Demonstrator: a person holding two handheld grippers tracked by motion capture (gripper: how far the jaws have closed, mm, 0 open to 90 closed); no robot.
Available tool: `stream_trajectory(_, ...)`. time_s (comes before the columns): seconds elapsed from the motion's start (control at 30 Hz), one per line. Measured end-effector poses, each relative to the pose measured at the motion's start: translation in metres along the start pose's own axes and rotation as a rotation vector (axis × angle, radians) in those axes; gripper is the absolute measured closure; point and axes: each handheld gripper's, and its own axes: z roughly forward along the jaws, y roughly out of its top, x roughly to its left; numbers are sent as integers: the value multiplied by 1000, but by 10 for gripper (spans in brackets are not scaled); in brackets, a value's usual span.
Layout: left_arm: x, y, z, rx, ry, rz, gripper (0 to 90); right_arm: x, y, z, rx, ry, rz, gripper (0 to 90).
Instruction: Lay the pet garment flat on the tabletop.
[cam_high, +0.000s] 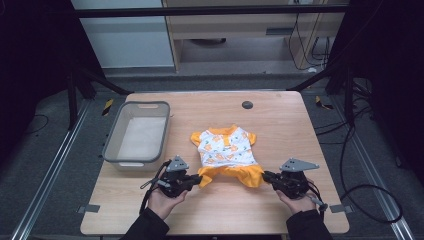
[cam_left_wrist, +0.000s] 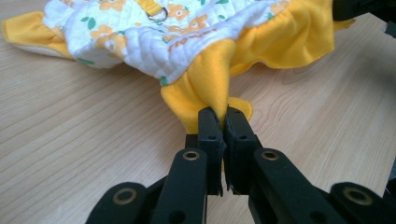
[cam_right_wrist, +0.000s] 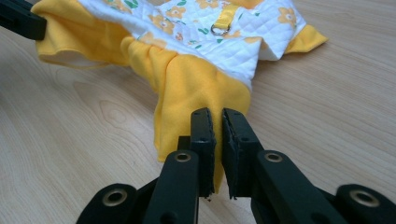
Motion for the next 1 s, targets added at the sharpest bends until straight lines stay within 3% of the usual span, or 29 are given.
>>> stream_trajectory(0.13, 4, -1, -1, 20, 13, 13, 861, -2, -1, 0, -1, -12, 6, 832)
stream_trajectory(0.33, 10, -3, 7, 57, 69, 23, 843, -8, -1, 6, 8, -45, 17, 831)
stream_trajectory(0.57, 19, -7, 22, 102, 148, 35, 782, -11, -3, 28, 50, -92, -6, 806)
stream_trajectory(0.73, 18, -8, 18, 70, 188, 38, 639, -10, -3, 32, 49, -128, -30, 745)
stream_trajectory(1.0, 8, -8, -6, 3, 192, 42, 514, -1, -2, 12, -53, -108, -48, 662)
